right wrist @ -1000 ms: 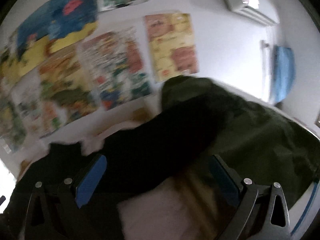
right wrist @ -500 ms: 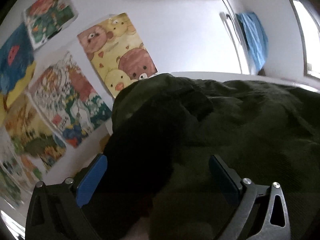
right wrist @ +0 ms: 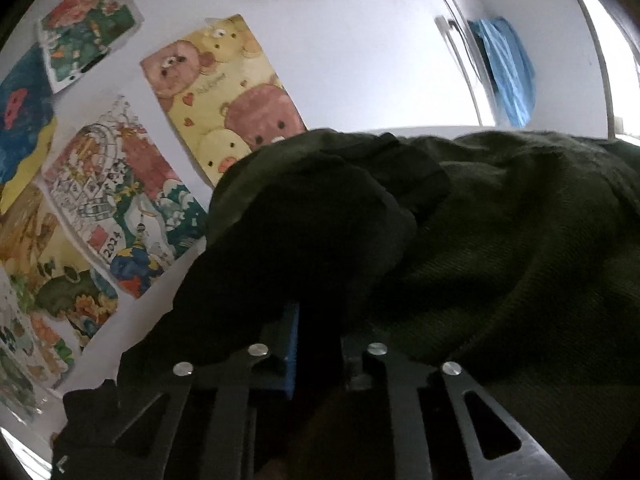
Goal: Fold large clothes
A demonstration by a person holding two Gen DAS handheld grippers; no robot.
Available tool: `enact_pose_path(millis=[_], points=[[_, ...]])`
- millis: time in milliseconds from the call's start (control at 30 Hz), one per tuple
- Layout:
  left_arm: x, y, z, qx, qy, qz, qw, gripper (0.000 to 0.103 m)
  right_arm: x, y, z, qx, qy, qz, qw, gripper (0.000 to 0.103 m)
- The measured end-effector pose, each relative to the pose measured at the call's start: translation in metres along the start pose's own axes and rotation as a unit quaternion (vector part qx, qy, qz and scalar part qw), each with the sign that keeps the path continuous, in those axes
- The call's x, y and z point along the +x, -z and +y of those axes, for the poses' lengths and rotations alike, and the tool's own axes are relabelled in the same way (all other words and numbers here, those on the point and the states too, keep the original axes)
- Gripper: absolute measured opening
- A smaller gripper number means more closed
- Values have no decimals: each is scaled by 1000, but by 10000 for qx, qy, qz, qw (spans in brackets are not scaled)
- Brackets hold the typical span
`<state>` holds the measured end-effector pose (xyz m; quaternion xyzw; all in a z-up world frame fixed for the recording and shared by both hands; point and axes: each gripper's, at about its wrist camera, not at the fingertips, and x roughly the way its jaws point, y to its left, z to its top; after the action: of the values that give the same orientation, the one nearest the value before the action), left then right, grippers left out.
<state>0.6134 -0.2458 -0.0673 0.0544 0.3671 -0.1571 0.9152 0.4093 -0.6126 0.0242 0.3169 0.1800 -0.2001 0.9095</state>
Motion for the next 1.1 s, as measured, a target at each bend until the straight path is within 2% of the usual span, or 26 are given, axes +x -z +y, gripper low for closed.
enact_pose_path(millis=[167, 267, 367, 433, 500, 600, 733, 833, 900, 933, 1100], points=[[21, 14, -3, 64, -66, 155, 9998, 102, -17, 7, 13, -433, -355, -251, 9981, 10], [18, 9, 7, -101, 150, 235, 9996, 102, -32, 6, 30, -732, -545, -422, 9949, 9], [-6, 0, 28, -263, 581, 207, 9978, 101, -55, 2, 51, -945, -841, -694, 9895, 9], [-27, -4, 42, -183, 716, 137, 9972, 101, -71, 3, 71, -1080, -1140, -828, 9841, 9], [-52, -2, 59, 0, 740, 96, 9972, 101, -82, 6, 91, -1239, -1358, -946, 9784, 9], [-87, 8, 86, 109, 631, 74, 9979, 101, -103, 21, 136, -1693, -1706, -1183, 9635, 9], [-149, 23, 141, -173, 519, -96, 9985, 101, -122, 56, 207, -2466, -2329, -1174, 9334, 9], [-194, 41, 178, -576, 517, -368, 9963, 101, -139, 103, 261, -3169, -2804, -1038, 9001, 9], [-212, 46, 197, -915, 448, -343, 9942, 101, -145, 137, 290, -3561, -2934, -963, 8819, 9], [-221, 55, 212, -1206, 465, -304, 9911, 101, -146, 149, 298, -3691, -2960, -938, 8760, 9], [-240, 78, 270, -2217, 733, -313, 9719, 101, -135, 247, 355, -4728, -3061, -543, 8245, 9]])
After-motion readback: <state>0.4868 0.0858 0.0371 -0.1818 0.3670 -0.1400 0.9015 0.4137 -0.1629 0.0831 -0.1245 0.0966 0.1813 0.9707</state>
